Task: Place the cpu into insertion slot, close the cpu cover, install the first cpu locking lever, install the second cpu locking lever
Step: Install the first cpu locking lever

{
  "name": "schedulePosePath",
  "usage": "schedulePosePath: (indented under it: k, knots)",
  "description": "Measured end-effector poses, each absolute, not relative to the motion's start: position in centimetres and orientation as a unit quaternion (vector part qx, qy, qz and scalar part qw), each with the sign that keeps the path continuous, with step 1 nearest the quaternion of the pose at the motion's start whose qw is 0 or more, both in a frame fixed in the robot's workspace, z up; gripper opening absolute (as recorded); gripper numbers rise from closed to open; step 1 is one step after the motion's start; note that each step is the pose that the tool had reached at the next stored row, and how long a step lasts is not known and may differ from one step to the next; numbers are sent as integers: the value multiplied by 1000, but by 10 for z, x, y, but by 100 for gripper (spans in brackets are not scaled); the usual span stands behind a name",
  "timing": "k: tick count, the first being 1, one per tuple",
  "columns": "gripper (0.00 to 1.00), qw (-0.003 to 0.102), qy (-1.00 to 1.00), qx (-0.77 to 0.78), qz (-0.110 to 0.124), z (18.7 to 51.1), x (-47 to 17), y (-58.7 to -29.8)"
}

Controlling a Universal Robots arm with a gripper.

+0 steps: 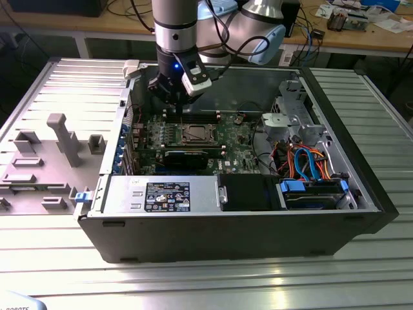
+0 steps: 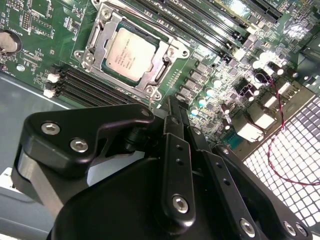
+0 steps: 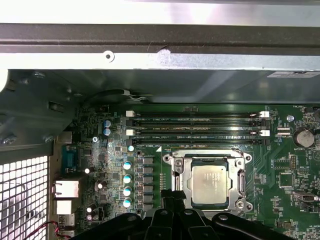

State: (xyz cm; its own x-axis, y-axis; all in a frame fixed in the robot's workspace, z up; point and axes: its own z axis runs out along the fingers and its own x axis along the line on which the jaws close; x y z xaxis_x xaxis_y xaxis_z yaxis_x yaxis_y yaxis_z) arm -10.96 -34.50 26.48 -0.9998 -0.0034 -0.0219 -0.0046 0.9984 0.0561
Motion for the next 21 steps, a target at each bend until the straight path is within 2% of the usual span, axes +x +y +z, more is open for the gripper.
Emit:
schedulePosePath:
  k: [21]
  knots:
    - [11, 11, 999, -13, 33, 261, -119, -339]
